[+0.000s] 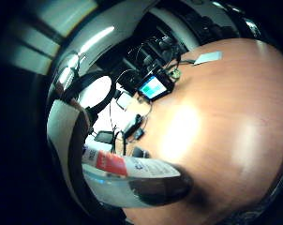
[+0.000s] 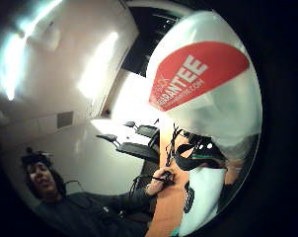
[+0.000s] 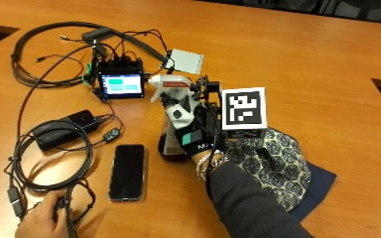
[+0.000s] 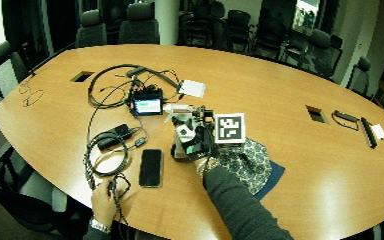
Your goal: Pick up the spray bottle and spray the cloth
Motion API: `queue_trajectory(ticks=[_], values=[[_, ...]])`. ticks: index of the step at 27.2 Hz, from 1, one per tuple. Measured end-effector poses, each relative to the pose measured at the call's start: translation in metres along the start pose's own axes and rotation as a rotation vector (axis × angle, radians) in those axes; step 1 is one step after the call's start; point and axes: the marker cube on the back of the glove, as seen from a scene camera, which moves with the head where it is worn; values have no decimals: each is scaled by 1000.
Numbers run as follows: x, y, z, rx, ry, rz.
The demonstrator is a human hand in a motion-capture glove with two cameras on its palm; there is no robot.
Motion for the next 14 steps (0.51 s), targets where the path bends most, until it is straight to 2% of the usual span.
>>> queue_trajectory(ticks=[14], values=[[-10, 11, -10, 8, 55, -50]])
